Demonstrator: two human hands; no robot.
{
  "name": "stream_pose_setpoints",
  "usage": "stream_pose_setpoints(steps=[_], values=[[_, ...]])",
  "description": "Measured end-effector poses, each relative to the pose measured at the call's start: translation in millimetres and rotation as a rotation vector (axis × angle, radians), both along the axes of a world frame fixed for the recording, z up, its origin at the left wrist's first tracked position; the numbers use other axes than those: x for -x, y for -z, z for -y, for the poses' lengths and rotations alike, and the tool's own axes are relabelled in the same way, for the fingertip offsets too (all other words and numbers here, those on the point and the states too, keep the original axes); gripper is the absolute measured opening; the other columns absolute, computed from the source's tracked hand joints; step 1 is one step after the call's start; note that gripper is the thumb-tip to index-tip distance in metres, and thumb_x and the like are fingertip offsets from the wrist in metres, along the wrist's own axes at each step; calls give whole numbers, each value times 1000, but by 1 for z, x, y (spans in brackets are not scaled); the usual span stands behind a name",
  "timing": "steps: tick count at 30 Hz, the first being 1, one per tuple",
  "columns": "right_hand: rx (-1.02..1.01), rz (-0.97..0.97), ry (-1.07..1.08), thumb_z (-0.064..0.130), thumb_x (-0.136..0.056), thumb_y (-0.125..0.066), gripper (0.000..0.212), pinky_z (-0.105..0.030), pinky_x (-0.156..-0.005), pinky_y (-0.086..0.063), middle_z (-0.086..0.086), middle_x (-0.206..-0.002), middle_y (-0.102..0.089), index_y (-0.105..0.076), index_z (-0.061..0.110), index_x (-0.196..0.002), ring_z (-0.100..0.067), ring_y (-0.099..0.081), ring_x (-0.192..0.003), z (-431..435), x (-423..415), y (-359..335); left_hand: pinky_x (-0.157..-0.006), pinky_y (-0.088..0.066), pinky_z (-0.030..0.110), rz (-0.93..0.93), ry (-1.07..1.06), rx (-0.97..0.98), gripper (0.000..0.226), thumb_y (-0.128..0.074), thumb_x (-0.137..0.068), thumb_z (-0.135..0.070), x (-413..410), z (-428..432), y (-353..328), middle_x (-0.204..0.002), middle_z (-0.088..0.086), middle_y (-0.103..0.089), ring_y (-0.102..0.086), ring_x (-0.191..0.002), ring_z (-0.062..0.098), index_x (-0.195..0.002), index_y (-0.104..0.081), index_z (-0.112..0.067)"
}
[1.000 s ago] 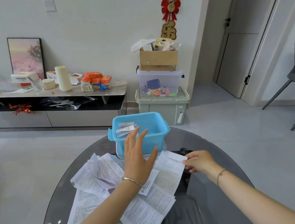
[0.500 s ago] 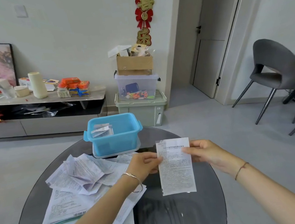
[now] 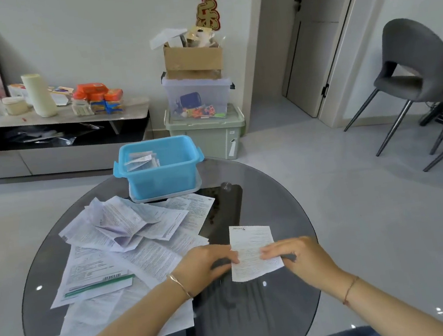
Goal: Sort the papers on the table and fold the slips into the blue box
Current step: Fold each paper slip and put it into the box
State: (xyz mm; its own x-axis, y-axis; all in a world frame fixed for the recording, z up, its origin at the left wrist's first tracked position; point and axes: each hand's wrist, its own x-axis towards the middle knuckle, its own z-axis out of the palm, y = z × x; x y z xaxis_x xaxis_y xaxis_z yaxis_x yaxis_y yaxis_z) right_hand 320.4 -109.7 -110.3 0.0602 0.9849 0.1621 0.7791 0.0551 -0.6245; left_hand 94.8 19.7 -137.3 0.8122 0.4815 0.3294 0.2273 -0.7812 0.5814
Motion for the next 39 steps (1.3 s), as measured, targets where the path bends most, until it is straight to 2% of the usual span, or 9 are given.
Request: stream_pose_setpoints(steps=[5, 9, 15, 19, 23, 27, 32, 37, 39], values=[[125, 90, -65, 12, -85, -69, 30, -3, -93, -38, 29, -113, -57, -72, 32, -108, 14, -52, -104, 3, 1, 6, -81, -44, 14, -126, -8, -110, 44, -44, -83, -51, 2, 1, -1, -114, -13, -68, -64, -97, 6, -111, -69, -28], [108, -12, -12, 31, -84, -69, 19, -6, -80, -46, 38, -97, -62, -74, 29, -103, 13, -61, -92, 6, 3, 1, -66, -48, 16, -81, -80, -106, 41, -44, -84, -54, 1, 4, -5, -87, -10, -70, -62, -77, 4, -94, -74, -29], [72, -378, 260, 21, -86, -69, 14, -19, -59, -47, 8, -73, -72, -71, 18, -73, -1, -59, -59, -7, 7, 2, -61, -37, 8, -33, -249, 324, 15, -68, -86, -30, -7, 17, -11, -58, -18, -62, -52, -57, -2, -73, -64, -23], [99, -404, 335, 19, -84, -72, 25, -18, -45, -38, 6, -58, -65, -61, 15, -62, -3, -46, -44, -20, 8, 4, -66, -45, 18, -35, -374, 398, 13, -70, -85, -28, -17, 17, -9, -64, -5, -69, -54, -56, -2, -77, -59, -25], [111, -378, 380, 18, -81, -75, 20, -14, -42, -31, 3, -57, -64, -63, 13, -65, -1, -43, -38, -29, 9, 7, -70, -44, 20, -214, -401, -73, 32, -71, -83, -29, -19, 27, -22, -93, -10, -56, -54, -82, 7, -106, -51, -21], [140, -323, 419, 18, -79, -76, 19, -13, -46, -36, 7, -55, -62, -64, 14, -65, -1, -50, -43, -34, 9, 9, -68, -55, 23, -108, -168, -441, 17, -62, -79, -28, -16, 37, -11, -94, -8, -67, -66, -81, 12, -94, -70, -26], [129, -285, 453, 20, -80, -75, 21, -15, -49, -37, 5, -57, -63, -62, 17, -63, -4, -51, -47, -37, 12, 9, -85, -54, 26, -361, -78, -356, 63, -15, -99, -54, -5, 46, 2, -117, -4, -68, -67, -103, 11, -118, -67, -23], [109, -229, 446, 22, -82, -73, 23, -9, -46, -35, 2, -60, -64, -59, 20, -63, -1, -48, -46, -37, 15, 9, -89, -52, 28, -500, -88, -295, 75, -6, -97, -60, -3, 50, -7, -125, 4, -64, -64, -111, 17, -126, -62, -19], [118, -227, 446, 22, -83, -72, 24, -9, -45, -34, 2, -60, -64, -58, 20, -63, -2, -48, -47, -37, 14, 9, -105, -40, 32, -472, -90, -260, 82, 1, -91, -67, -4, 54, -10, -143, 8, -48, -50, -129, 22, -141, -45, -22]])
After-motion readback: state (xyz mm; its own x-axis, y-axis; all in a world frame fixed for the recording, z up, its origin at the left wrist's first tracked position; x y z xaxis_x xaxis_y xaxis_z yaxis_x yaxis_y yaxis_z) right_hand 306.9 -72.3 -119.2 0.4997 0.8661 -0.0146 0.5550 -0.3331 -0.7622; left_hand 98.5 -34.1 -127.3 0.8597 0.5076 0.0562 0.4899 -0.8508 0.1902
